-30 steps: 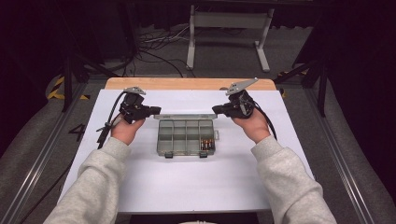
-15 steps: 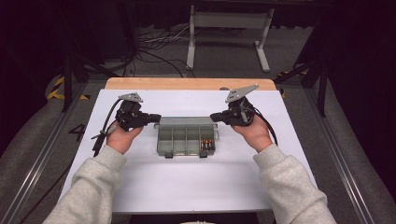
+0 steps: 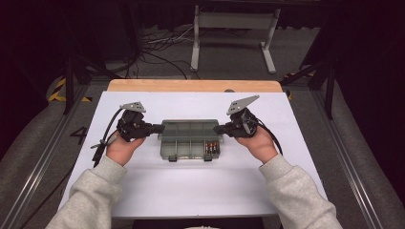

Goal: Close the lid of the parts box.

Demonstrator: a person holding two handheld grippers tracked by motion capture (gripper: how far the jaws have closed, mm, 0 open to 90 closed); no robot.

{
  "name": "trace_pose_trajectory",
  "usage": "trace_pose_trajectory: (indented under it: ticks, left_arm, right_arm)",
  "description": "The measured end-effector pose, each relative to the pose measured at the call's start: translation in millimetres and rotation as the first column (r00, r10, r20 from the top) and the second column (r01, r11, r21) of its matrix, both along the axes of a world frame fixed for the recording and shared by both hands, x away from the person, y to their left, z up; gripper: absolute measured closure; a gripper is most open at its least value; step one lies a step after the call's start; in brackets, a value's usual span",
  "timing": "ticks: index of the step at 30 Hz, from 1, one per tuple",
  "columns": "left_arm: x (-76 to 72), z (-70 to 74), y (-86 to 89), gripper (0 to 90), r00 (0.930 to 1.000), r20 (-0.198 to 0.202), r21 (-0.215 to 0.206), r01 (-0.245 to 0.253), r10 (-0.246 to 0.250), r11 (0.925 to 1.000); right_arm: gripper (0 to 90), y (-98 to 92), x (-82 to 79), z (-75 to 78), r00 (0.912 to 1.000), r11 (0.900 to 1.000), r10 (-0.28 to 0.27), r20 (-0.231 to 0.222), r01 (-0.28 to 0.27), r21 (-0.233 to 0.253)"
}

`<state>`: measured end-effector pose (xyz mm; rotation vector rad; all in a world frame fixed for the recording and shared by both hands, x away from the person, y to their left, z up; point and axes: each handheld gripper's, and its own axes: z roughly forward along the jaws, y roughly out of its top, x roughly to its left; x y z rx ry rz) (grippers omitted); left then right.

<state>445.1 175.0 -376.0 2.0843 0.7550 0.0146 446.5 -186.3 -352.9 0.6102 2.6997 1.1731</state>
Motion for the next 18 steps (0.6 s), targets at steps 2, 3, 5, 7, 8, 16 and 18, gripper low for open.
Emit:
trace_pose_trajectory:
  ticks: [2,3,5,7,8,16,18]
  left_arm:
    - [-1.9,-3.0,0.1,89.4,1.0000,-0.008,0.002,0.004,-0.004,1.0000]
    - [-2.6,-4.8,-0.1,89.4,0.9999,-0.013,0.001,0.005,-0.005,1.0000]
    - [-3.8,-9.0,0.3,89.4,0.9998,-0.020,0.005,0.007,-0.006,1.0000]
    - [-5.0,-12.2,0.5,89.4,0.9996,-0.029,0.006,0.006,-0.006,1.0000]
    - [-5.0,-12.2,0.5,89.4,0.9996,-0.029,0.006,0.006,-0.006,1.0000]
    - [-10.3,-22.0,0.4,89.4,0.9989,-0.046,0.014,0.004,-0.003,0.9999]
    - [-11.2,-23.9,0.2,89.4,0.9990,-0.044,0.020,0.005,-0.004,0.9998]
  right_arm:
    - [90.0,0.9,-2.6,-4.6,1.0000,1.000,0.004,-0.005,-0.004,-0.007]
    - [90.0,0.9,-2.6,-4.6,1.0000,1.000,0.004,-0.005,-0.004,-0.007]
    - [90.0,1.6,-4.0,-7.9,0.9999,1.000,0.008,-0.006,-0.008,-0.013]
    - [90.0,2.4,-5.8,-11.4,0.9999,1.000,0.008,-0.011,-0.008,-0.017]
    - [90.0,2.6,-6.5,-13.6,0.9999,1.000,0.009,-0.011,-0.009,-0.019]
    - [90.0,2.9,-9.9,-22.5,0.9997,1.000,0.011,-0.023,-0.011,-0.025]
    - [90.0,3.2,-10.4,-24.7,0.9997,0.999,0.013,-0.022,-0.013,-0.030]
